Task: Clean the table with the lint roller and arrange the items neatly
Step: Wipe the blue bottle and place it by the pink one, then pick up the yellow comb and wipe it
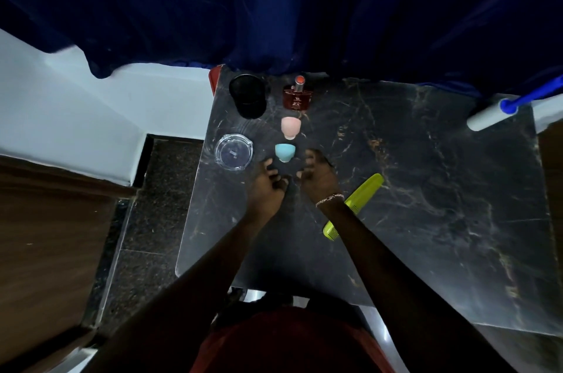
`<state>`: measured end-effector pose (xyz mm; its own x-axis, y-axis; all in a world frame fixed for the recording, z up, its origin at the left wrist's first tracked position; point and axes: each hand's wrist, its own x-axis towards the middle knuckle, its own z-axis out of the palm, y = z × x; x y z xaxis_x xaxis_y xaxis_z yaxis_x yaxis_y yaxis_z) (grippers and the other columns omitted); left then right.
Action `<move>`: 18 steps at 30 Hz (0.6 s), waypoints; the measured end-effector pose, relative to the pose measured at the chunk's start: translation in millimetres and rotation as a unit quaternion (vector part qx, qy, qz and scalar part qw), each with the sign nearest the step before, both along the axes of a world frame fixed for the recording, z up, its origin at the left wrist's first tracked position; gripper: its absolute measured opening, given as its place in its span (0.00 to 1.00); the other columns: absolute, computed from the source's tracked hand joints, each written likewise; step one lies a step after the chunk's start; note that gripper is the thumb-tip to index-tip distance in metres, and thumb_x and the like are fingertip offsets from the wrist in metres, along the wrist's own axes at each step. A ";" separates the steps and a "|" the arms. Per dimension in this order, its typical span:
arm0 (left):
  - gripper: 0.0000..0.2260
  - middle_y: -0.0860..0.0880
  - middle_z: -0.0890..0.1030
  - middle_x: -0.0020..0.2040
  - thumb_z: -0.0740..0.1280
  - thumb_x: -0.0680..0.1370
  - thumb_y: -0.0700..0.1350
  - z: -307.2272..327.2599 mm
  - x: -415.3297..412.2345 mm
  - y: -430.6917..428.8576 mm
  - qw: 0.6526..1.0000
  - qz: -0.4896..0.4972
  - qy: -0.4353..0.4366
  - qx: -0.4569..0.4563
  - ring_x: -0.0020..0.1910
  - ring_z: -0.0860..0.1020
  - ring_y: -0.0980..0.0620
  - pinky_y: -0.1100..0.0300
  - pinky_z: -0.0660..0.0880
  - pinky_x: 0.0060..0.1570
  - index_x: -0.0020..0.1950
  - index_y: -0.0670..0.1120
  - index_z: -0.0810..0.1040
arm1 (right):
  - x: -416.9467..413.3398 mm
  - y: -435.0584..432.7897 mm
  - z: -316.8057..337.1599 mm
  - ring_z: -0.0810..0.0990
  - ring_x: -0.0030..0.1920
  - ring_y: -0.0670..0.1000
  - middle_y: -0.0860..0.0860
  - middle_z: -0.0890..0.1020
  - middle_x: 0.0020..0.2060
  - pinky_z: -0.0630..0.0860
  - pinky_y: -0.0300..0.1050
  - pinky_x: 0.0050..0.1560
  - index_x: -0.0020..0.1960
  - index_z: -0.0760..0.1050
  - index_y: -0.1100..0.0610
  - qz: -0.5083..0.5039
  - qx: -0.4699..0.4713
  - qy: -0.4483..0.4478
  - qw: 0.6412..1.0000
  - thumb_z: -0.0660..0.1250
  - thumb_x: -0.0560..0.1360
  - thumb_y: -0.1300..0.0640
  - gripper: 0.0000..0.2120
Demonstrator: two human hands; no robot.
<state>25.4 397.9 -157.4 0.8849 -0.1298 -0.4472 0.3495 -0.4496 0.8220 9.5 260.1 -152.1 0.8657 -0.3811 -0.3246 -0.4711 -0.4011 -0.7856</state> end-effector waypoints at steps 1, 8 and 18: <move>0.26 0.48 0.78 0.54 0.71 0.78 0.35 1.0 -7.6 -1.5 1.000 -0.001 -0.001 0.005 0.53 0.80 0.47 0.45 0.77 0.66 0.74 0.41 0.67 | -8.0 -4.8 3.0 0.82 0.51 0.61 0.61 0.80 0.54 0.79 0.57 0.56 0.67 0.70 0.63 -0.001 -0.001 -0.003 1.000 0.68 0.70 0.71 0.25; 0.21 0.44 0.82 0.60 0.69 0.77 0.36 16.2 -60.5 -46.2 0.995 -0.094 -0.008 0.046 0.54 0.83 0.48 0.51 0.79 0.62 0.70 0.43 0.74 | -66.6 -55.4 23.0 0.80 0.58 0.63 0.62 0.80 0.58 0.78 0.53 0.59 0.59 0.80 0.66 0.030 -0.162 0.014 0.986 0.74 0.70 0.64 0.18; 0.21 0.41 0.74 0.69 0.69 0.78 0.43 12.5 -98.3 -100.9 0.942 -0.260 -0.025 0.211 0.66 0.76 0.39 0.49 0.73 0.67 0.71 0.45 0.73 | -103.6 -92.9 19.3 0.70 0.68 0.62 0.62 0.66 0.71 0.69 0.50 0.69 0.74 0.66 0.58 0.075 -0.155 0.195 0.965 0.68 0.74 0.59 0.29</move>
<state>-73.0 297.0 -144.9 0.7715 -0.3720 -0.5161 -0.0423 -0.8394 0.5418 -94.2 167.2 -132.8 0.7538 -0.3917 -0.5276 -0.6249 -0.6757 -0.3911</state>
